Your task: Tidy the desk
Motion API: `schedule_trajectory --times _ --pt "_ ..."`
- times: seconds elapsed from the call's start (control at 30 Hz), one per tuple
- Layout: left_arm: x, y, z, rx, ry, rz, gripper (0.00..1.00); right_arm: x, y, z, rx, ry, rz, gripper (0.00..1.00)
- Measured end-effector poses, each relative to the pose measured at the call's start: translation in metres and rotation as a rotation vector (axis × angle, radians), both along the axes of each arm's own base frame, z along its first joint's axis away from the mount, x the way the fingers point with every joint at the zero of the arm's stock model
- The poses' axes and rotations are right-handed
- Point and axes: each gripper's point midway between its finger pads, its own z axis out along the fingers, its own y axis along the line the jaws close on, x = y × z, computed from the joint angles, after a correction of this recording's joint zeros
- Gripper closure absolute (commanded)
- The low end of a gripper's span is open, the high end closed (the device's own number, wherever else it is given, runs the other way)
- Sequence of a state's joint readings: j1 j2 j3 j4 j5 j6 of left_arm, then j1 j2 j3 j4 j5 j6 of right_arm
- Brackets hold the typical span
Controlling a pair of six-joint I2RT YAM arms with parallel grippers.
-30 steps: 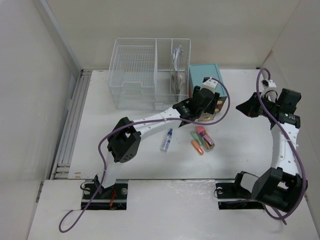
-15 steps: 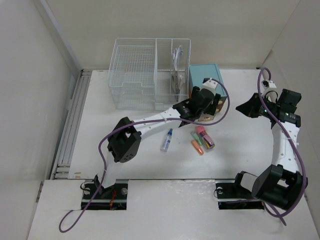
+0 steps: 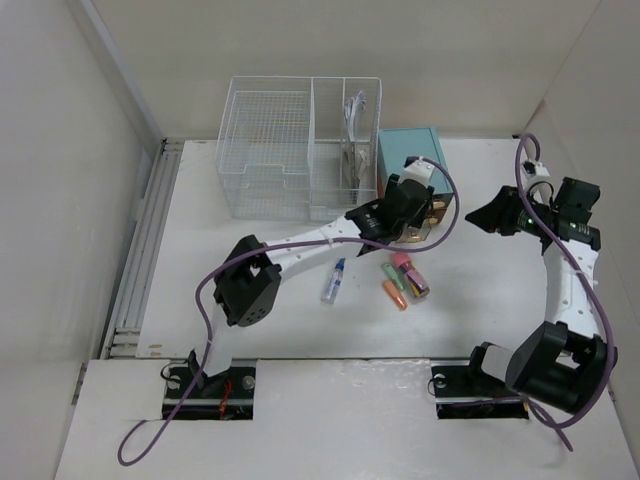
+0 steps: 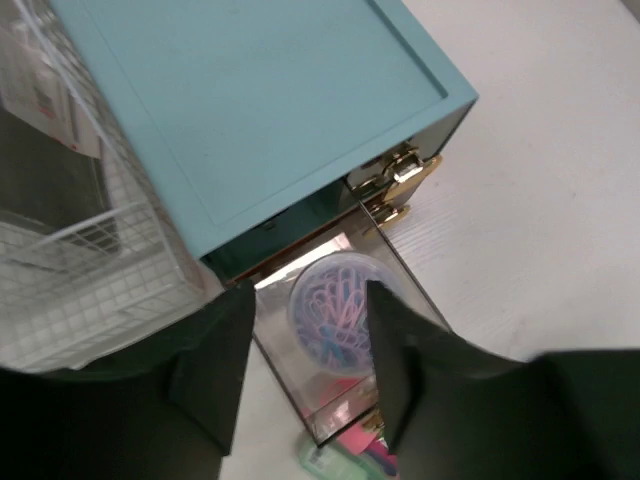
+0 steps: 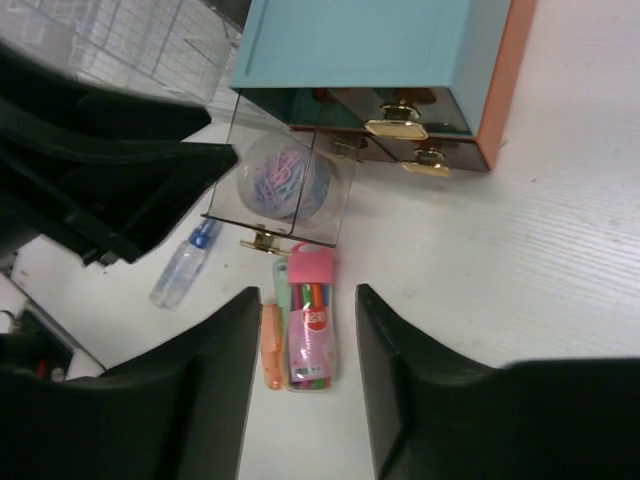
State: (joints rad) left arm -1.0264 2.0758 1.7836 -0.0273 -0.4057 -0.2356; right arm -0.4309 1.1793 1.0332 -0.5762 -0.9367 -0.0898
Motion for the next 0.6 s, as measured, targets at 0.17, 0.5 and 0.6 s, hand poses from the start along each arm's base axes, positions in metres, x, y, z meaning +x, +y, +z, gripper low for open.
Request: schedule_trajectory --times 0.17,0.5,0.6 --pt "-0.035 0.013 0.023 -0.005 -0.035 -0.013 1.0 0.005 0.005 -0.017 0.09 0.074 0.038 0.31" --pt "-0.119 0.015 0.019 -0.153 0.02 -0.143 0.77 0.014 0.013 -0.064 0.307 0.242 -0.049 0.3" --pt "-0.116 0.015 -0.014 -0.125 0.068 -0.141 0.67 0.025 0.02 -0.064 0.326 0.237 -0.071 0.3"
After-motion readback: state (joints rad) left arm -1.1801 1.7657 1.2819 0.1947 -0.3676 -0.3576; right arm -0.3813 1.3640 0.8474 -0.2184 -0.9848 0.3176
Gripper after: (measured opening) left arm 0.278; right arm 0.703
